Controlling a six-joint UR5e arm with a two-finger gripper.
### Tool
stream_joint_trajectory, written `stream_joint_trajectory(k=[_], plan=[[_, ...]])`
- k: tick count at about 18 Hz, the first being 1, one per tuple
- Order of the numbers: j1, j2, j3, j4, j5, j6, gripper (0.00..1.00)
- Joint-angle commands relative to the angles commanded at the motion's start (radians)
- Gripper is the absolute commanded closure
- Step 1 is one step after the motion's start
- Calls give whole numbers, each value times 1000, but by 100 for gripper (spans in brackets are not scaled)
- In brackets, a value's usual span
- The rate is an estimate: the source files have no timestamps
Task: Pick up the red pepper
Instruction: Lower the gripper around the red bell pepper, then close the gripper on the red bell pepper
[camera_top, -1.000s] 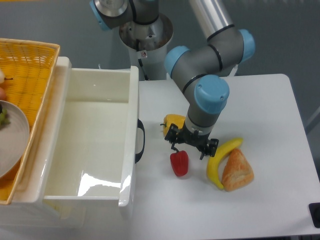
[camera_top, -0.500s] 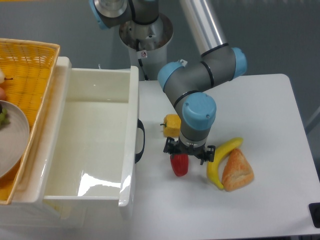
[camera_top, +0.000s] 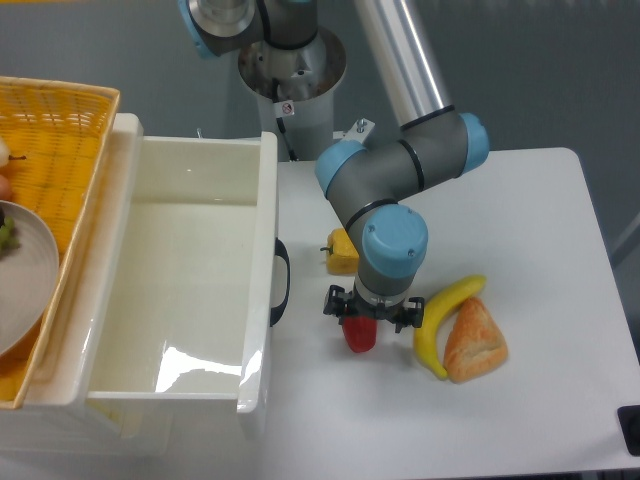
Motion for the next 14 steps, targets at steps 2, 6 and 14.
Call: stream_joint_trajectory(k=[2, 6, 14], plan=[[0, -5, 3, 0, 0, -6, 0], [-2, -11, 3, 0, 0, -12, 0], [-2, -18, 11, 0, 3, -9, 4]])
